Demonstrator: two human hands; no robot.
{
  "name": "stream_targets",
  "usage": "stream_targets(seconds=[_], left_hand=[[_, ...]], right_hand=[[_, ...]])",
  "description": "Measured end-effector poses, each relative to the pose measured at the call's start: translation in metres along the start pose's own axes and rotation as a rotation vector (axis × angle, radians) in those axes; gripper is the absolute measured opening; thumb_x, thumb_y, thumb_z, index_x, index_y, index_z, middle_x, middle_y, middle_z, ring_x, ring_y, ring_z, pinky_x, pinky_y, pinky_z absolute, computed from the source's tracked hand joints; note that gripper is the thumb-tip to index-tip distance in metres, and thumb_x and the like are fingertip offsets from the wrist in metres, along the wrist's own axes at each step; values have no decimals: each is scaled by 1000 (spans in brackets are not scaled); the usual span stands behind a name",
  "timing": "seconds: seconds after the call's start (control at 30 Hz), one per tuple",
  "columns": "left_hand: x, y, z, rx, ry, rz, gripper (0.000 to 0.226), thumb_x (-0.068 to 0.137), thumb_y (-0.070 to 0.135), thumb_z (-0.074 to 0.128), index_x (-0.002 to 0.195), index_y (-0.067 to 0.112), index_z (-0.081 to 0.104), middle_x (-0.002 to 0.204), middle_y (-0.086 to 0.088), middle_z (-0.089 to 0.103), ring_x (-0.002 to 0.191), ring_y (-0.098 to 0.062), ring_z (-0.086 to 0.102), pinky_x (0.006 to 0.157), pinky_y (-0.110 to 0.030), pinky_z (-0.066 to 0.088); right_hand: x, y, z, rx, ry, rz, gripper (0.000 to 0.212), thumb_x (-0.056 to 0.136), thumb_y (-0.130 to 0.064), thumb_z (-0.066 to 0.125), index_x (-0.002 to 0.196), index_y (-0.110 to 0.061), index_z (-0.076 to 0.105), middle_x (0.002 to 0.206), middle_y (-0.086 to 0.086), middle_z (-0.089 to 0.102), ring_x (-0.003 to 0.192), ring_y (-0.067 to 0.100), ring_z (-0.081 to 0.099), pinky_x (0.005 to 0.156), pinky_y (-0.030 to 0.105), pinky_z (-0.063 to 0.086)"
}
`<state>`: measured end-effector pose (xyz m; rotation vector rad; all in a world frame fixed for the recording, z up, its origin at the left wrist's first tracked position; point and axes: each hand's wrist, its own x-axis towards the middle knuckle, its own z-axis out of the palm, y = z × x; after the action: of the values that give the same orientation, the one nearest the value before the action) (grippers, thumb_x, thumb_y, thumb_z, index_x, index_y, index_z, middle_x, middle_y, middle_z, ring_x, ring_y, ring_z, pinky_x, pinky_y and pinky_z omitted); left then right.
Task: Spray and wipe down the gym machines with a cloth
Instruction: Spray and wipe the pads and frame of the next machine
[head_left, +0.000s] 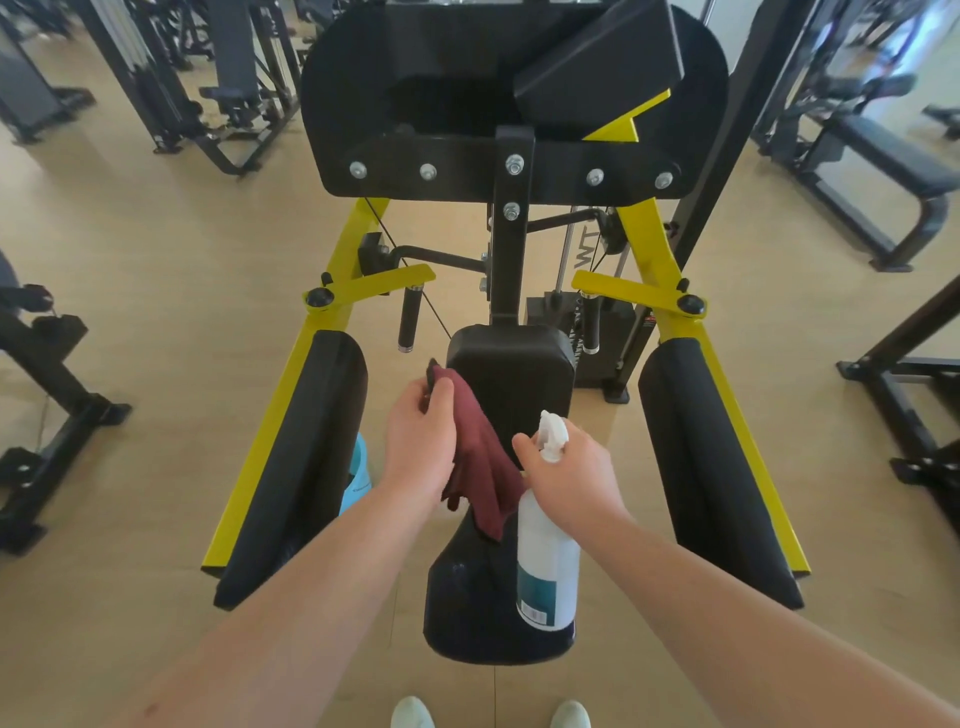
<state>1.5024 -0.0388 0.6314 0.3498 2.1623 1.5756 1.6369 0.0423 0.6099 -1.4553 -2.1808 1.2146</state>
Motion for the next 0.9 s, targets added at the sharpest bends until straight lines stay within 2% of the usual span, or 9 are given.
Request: stream_targets(seconds=[0.1,0.17,0.27,0.4,0.5,0.57,0.67,0.73,0.9], left_hand=[[1,16,8,-257,-150,-33,25,110,29,41,97,37,61,104,-1,69,102,-18,70,87,-38,61],[4,19,14,-382,-305,-55,36,109,13,37,115,36,64,119,0,68,112,-16,68,90,-35,61],[14,7,21,-59,-328,103,46,107,6,43,146,29,52,140,0,60,125,-17,63,98,-36,58],[32,-6,20,669,-181,585,49,101,26,63,149,22,51,130,-1,69,108,-16,70,98,-32,58],[44,-6,23,997,-80,865,59,95,34,72,148,21,50,139,-4,59,124,-23,58,102,-34,50],[50,-6,33,1216,-60,896,80,89,38,76,155,19,35,151,-9,44,141,-31,41,116,-45,37],[60,-11,50,1360,-64,857,104,85,36,80,160,16,10,161,-15,26,153,-38,21,124,-57,12],[68,-12,60,1390,-31,886,102,85,33,80,158,17,10,160,-16,27,154,-39,19,123,-60,5],[72,0,94,1414,-74,1031,96,86,52,76,155,15,20,156,-16,34,155,-38,18,122,-64,1]], right_hand=[[4,-1,-1,22,-11,-9,24,95,-53,60,90,-30,54,88,-4,62,79,14,64,67,28,56],[7,-2,-4,51,-13,-19,22,95,-51,59,90,-31,54,87,-5,64,79,13,65,67,28,57],[10,-5,-7,63,-1,-2,20,97,-50,59,91,-33,50,87,-8,62,78,13,63,59,21,48],[19,-5,-7,77,13,4,21,96,-49,61,89,-34,49,86,-9,61,77,14,63,59,20,47],[26,-5,-7,86,25,9,21,96,-49,61,88,-35,48,87,-8,62,77,14,64,60,22,49],[29,-3,-7,105,40,25,21,96,-47,62,87,-35,47,86,-8,62,77,14,65,60,23,49],[33,3,-9,120,55,41,19,96,-45,62,88,-35,49,85,-7,63,77,14,66,62,24,52],[37,8,-13,109,63,49,18,96,-47,61,90,-35,49,85,-7,63,77,14,66,63,25,53],[43,24,-30,112,96,93,19,96,-46,61,90,-31,51,82,-6,65,75,12,64,57,22,49]])
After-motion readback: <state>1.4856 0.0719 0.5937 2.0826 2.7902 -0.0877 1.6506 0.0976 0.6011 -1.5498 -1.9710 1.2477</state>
